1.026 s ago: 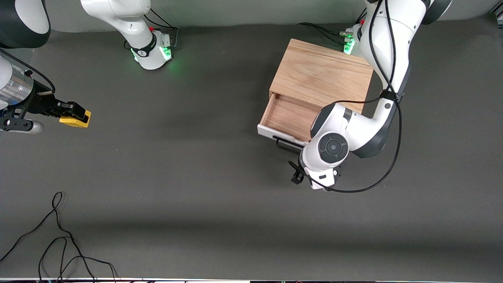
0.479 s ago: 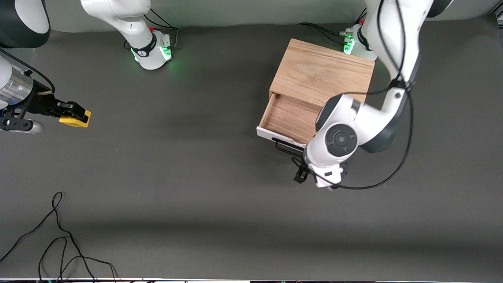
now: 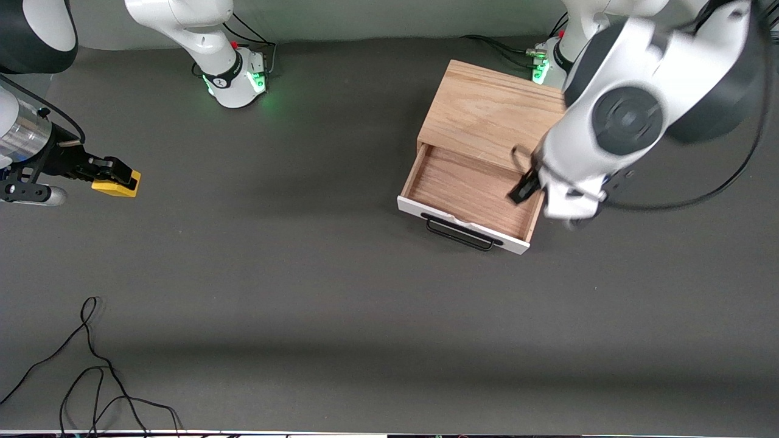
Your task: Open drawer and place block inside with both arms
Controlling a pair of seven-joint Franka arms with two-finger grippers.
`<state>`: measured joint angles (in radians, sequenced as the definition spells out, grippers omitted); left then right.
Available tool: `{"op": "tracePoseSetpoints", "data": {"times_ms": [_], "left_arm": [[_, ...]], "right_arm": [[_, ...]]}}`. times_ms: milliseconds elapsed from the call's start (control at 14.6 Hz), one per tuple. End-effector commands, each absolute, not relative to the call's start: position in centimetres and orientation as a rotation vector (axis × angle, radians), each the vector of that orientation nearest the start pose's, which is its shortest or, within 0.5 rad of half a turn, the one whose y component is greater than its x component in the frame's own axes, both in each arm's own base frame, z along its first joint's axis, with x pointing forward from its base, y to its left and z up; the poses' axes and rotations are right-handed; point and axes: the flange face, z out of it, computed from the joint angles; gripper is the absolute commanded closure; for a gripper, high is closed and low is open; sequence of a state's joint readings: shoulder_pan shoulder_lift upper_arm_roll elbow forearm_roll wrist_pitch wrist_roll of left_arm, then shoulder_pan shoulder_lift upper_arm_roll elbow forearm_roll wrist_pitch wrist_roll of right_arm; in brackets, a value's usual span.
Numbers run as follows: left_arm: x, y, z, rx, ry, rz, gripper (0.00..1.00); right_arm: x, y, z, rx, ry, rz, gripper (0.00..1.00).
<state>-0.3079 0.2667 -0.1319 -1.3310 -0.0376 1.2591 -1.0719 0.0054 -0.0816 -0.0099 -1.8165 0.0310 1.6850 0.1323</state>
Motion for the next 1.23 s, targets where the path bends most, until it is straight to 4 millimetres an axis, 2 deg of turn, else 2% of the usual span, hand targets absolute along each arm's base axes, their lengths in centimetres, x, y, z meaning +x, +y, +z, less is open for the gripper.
{"op": "tracePoseSetpoints", "data": {"times_ms": [0, 68, 205, 274, 410, 615, 821, 957, 1162], "left_arm": [[51.3, -20.7, 58.0, -2.857, -0.620, 0.486, 0.01], [51.1, -18.8, 58.5, -2.894, -0.519, 0.496, 0.01], [51.3, -14.2, 59.4, -2.996, -0.236, 0.488, 0.00], [51.8, -12.0, 59.9, -3.042, -0.151, 0.445, 0.01], [52.4, -10.1, 60.4, -3.097, -0.089, 0.298, 0.01], [53.0, -10.1, 59.3, -3.144, 0.000, 0.022, 0.01], [53.9, -10.1, 57.6, -3.141, 0.023, 0.020, 0.01], [54.0, -9.1, 58.8, -3.143, 0.001, 0.018, 0.00], [53.8, -9.9, 60.2, -3.143, 0.021, -0.001, 0.00]], "right_arm": [[52.4, 2.2, 57.3, -3.121, 0.207, 0.070, 0.54], [52.5, 3.2, 57.5, -3.121, 0.221, 0.063, 0.54], [52.2, 6.5, 57.7, -3.122, 0.238, 0.060, 0.54], [52.1, 8.1, 57.5, -3.121, 0.267, 0.062, 0.54], [51.8, 12.9, 57.3, -3.120, 0.322, 0.069, 0.54], [51.7, 20.6, 56.9, -3.106, 0.426, 0.068, 0.55], [52.2, 27.0, 56.9, -3.083, 0.499, 0.050, 0.56], [52.0, 32.7, 56.0, -3.078, 0.534, 0.043, 0.56], [51.7, 40.0, 53.7, -3.072, 0.603, 0.037, 0.57]]}}
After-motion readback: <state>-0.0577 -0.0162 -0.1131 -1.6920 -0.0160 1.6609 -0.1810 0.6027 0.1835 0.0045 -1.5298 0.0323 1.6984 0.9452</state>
